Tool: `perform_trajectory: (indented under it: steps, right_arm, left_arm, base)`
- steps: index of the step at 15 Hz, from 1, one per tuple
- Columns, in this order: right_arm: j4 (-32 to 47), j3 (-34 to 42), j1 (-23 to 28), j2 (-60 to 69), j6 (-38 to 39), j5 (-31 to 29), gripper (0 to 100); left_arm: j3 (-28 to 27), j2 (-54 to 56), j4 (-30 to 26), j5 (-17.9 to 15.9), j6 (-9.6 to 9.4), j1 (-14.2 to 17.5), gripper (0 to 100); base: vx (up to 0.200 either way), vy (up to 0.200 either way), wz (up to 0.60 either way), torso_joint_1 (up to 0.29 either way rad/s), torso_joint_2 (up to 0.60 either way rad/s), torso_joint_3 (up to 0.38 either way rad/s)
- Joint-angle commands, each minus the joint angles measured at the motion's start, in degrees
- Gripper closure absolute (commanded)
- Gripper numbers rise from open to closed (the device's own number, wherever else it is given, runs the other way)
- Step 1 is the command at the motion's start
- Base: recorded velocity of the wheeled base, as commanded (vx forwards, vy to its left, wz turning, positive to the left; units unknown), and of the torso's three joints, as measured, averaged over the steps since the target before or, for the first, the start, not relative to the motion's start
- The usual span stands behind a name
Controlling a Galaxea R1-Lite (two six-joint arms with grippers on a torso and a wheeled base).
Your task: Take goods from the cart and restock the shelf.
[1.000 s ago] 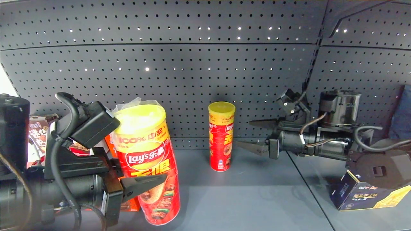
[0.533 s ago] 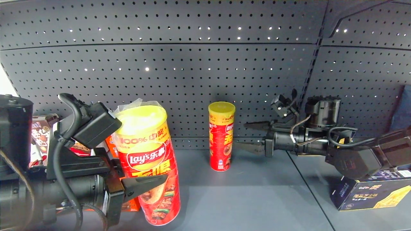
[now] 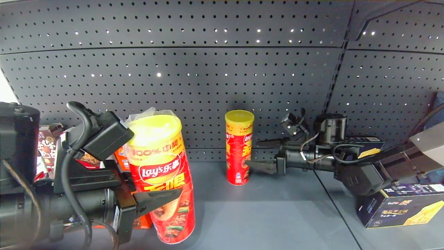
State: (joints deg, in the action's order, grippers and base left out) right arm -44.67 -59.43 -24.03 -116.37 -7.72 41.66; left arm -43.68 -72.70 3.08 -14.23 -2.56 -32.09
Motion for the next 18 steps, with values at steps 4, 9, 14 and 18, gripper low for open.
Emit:
perform_trajectory:
  steps: [4,9,14,18]
  right_arm:
    - [0.0,-4.8,-0.8,-5.4,0.0,0.3,0]
    - [0.0,-9.9,-2.2,-9.8,0.1,0.1,0]
    - [0.1,-14.0,-4.6,-12.8,0.7,-0.2,0]
    - [0.0,-16.8,-5.9,-14.5,2.4,-0.4,100]
  left_arm:
    - [0.2,-0.2,0.0,-0.1,0.01,0.1,100]
    - [0.5,-0.2,0.0,-0.2,0.01,0.1,100]
    - [1.1,-0.2,0.0,-0.3,0.01,0.8,100]
    - [1.2,-0.2,0.0,-0.3,0.01,0.8,100]
  base:
    - [0.000,0.000,0.00,0.000,0.00,0.000]
    - [0.000,0.000,0.00,0.000,0.00,0.000]
    - [0.000,0.000,0.00,0.000,0.00,0.000]
    - [0.000,0.000,0.00,0.000,0.00,0.000]
